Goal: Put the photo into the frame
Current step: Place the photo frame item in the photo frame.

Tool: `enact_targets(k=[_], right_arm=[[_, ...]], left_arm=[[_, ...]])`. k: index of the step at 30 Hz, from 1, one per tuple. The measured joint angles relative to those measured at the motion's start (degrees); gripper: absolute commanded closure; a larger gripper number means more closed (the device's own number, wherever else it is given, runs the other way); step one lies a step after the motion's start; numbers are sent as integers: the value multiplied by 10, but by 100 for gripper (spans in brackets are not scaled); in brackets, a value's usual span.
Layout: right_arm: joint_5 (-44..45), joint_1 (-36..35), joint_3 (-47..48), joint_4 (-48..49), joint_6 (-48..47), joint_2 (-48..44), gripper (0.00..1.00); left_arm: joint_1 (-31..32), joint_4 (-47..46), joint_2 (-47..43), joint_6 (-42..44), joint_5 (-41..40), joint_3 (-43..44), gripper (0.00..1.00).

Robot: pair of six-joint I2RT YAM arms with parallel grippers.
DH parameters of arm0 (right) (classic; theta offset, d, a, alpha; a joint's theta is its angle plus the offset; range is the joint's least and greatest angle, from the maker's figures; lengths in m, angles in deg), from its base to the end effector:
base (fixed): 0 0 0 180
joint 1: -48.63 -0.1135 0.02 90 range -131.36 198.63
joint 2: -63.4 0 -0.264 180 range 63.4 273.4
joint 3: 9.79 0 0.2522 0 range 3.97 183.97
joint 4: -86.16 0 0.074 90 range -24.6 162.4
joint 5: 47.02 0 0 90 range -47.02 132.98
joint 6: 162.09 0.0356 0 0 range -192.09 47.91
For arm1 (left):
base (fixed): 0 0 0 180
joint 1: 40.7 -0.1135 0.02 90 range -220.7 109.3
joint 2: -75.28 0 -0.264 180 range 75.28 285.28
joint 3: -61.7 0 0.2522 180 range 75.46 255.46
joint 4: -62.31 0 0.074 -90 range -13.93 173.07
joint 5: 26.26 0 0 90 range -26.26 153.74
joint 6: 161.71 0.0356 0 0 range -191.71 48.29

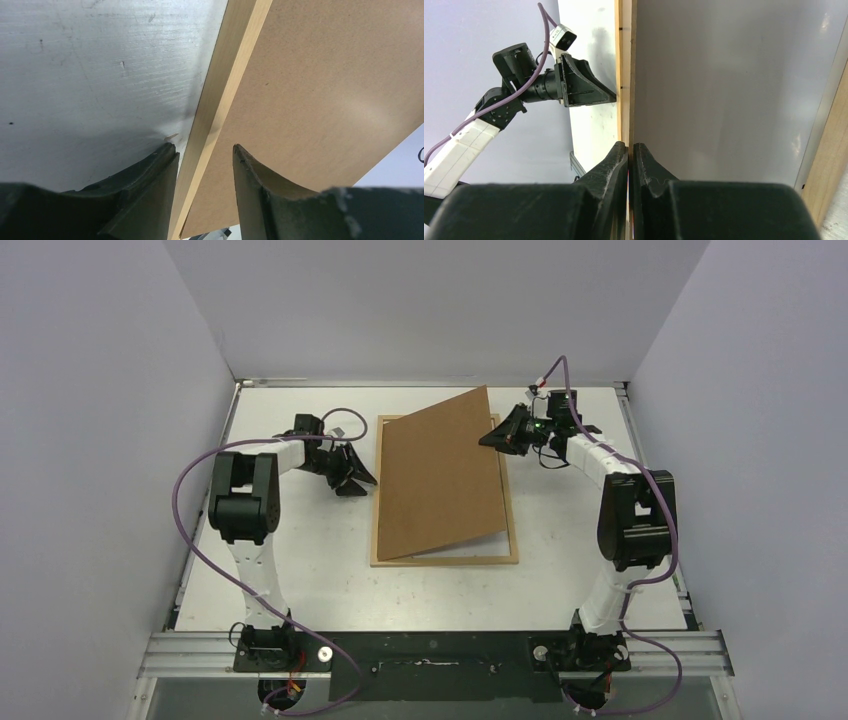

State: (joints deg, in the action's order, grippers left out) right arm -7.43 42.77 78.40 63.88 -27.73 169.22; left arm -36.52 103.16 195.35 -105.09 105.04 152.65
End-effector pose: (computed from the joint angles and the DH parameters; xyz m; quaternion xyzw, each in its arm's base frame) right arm 0.4016 0.0688 0.2291 0.1001 0.8333 0.5119 0.1831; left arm 0.4043 -0.0531 0.1246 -0.1729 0.9072 -0.3812 0.0423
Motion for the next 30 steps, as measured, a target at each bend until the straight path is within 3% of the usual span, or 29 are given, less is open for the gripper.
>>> enact_targets(k=[25, 30], right_arm=[[9, 0, -31, 117, 41, 14, 100], [10, 0, -31, 110, 28, 37, 80]], left_arm=[[1, 12, 9, 13, 3, 10, 59], [1, 14, 11, 13, 6, 14, 57]])
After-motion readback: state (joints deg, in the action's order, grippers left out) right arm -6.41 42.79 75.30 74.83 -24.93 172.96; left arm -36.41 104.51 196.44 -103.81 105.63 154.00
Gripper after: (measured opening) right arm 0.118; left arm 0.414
